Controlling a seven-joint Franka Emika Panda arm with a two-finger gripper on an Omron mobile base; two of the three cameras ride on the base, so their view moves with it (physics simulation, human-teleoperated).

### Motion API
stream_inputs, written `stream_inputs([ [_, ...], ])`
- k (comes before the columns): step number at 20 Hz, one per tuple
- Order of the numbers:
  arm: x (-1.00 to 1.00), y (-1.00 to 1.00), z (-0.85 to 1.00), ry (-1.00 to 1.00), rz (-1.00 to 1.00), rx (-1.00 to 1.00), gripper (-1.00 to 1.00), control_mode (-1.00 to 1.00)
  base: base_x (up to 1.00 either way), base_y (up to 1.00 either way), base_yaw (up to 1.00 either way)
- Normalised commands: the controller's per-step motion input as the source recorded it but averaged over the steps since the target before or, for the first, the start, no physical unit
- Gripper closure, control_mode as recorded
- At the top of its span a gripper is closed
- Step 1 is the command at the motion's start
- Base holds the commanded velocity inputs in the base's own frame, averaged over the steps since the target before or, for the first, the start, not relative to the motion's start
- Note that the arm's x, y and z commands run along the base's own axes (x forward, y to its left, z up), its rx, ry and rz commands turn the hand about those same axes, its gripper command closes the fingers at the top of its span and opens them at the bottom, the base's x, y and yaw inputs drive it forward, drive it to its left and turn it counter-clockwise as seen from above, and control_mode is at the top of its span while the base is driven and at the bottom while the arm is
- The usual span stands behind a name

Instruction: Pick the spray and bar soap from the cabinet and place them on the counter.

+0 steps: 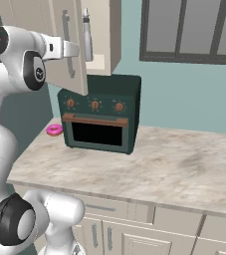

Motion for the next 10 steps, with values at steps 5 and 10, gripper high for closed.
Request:
stream_inputs([
  [5,-0.25,0.68,-0.15,0.0,-0.08,0.0,1.0,-1.0,0.0,0.0,0.0],
  [10,-0.23,0.61,-0.13,0.01,-0.07,0.0,1.0,-1.0,0.0,0.0,0.0],
])
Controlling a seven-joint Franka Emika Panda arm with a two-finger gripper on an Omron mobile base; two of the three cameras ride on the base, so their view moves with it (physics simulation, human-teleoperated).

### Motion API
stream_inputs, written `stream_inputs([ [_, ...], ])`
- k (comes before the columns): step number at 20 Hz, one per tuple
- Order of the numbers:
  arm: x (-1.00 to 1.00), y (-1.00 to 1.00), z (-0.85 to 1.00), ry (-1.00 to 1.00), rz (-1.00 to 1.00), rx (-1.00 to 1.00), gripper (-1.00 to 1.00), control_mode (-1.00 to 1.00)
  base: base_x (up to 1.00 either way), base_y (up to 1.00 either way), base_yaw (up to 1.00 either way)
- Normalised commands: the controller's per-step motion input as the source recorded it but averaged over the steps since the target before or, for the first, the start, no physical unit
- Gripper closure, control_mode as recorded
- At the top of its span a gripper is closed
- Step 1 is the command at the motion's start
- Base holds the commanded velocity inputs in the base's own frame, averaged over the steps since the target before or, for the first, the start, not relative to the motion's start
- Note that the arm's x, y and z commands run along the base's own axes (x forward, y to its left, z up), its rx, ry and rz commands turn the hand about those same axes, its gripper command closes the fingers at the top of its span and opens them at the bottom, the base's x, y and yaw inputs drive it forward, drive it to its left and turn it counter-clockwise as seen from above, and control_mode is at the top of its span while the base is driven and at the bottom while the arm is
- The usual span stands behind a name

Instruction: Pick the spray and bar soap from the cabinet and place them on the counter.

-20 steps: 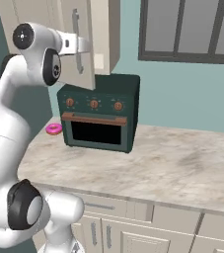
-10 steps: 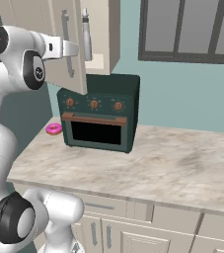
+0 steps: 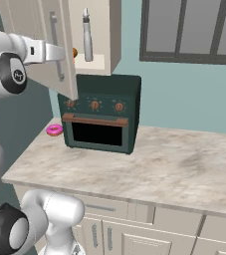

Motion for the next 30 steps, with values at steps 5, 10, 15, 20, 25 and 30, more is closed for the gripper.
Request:
stream_inputs([
  [5,-0.18,0.52,-0.15,0.01,-0.06,0.0,1.0,-1.0,0.0,0.0,0.0],
  [10,-0.17,0.39,-0.13,0.0,-0.06,0.0,1.0,-1.0,0.0,0.0,0.0],
  [15,-0.17,0.38,-0.15,0.0,-0.06,0.0,1.0,-1.0,0.0,0.0,0.0],
  [20,-0.08,0.2,-0.1,0.0,-0.06,0.0,-1.0,-1.0,0.0,0.0,0.0],
  [25,-0.03,0.0,0.0,0.0,-0.03,0.0,-1.0,-1.0,0.0,0.0,0.0],
  [30,-0.02,0.0,0.0,0.0,-0.02,0.0,-1.0,-1.0,0.0,0.0,0.0],
])
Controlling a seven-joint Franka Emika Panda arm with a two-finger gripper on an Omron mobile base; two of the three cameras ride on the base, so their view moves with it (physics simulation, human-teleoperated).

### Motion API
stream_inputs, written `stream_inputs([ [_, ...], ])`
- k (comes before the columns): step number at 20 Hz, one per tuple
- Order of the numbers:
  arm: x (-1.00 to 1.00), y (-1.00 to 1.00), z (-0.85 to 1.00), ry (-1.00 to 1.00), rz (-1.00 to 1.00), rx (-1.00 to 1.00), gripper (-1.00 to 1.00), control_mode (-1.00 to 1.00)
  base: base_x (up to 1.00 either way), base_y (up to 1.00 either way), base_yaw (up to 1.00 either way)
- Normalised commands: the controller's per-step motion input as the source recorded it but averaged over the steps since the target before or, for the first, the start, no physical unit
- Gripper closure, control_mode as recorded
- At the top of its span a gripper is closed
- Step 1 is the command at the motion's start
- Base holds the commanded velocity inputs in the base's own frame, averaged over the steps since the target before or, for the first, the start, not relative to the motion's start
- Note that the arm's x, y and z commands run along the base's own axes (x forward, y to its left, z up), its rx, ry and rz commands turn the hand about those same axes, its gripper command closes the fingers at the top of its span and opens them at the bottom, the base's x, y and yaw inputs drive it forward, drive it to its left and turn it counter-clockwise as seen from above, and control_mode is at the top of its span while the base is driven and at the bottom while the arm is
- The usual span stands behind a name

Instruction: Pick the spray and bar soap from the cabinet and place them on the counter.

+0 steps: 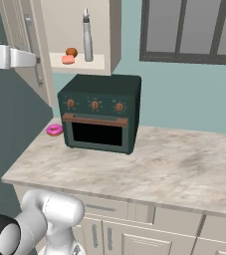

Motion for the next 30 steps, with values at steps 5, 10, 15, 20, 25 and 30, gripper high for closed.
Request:
stream_inputs([
  [5,-0.19,0.0,0.14,-0.05,0.0,0.0,-1.0,-1.0,0.0,0.0,0.0],
  [10,-0.22,0.01,0.2,-0.07,0.0,0.02,-1.0,-1.0,0.0,0.0,0.0],
  [15,-0.49,-0.06,0.17,-0.07,0.0,0.06,-1.0,-1.0,0.0,0.0,0.0],
  [20,-0.68,-0.25,0.12,-0.07,0.0,0.07,-1.0,-1.0,0.0,0.0,0.0],
  [25,-0.68,-0.36,0.13,-0.07,0.0,0.11,-1.0,-1.0,0.0,0.0,0.0],
  [30,-0.45,-0.52,0.05,-0.06,0.0,0.13,-1.0,-1.0,0.0,0.0,0.0],
])
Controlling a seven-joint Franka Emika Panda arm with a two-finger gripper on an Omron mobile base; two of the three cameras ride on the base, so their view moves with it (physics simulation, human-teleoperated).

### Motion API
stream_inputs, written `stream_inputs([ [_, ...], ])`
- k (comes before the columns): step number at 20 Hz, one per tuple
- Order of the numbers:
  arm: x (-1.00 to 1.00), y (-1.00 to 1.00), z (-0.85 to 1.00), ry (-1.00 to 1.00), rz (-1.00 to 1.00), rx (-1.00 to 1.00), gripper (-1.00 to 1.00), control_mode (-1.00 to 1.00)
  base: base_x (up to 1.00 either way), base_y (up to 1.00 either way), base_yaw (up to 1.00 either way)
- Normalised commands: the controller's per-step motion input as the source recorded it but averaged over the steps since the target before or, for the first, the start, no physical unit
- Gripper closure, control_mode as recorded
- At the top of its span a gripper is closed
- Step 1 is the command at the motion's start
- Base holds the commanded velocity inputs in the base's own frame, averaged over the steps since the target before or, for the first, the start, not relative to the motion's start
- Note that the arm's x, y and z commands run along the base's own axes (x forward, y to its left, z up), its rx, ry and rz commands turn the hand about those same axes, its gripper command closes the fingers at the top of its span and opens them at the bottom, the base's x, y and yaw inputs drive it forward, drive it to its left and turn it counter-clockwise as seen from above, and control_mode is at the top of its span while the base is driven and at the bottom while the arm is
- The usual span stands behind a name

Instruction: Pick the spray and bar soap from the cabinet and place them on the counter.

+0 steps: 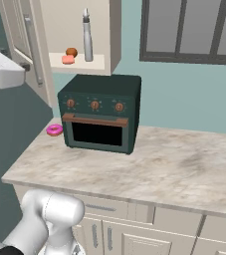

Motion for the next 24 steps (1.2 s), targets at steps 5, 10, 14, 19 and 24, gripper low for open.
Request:
stream_inputs([
  [5,-0.24,-0.58,0.04,-0.02,0.0,0.16,-1.0,-1.0,0.0,0.0,0.0],
  [10,-0.03,-0.71,0.0,0.02,0.0,0.2,-1.0,-1.0,0.0,0.0,0.0],
  [14,-0.09,-0.71,0.0,0.0,-0.01,0.28,-1.0,-1.0,0.0,0.0,0.0],
  [19,0.0,-0.45,0.0,0.0,-0.07,0.11,-1.0,-1.0,0.0,0.0,0.0],
  [24,0.0,-0.31,0.0,0.0,-0.07,0.09,-1.0,-1.0,0.0,0.0,0.0],
])
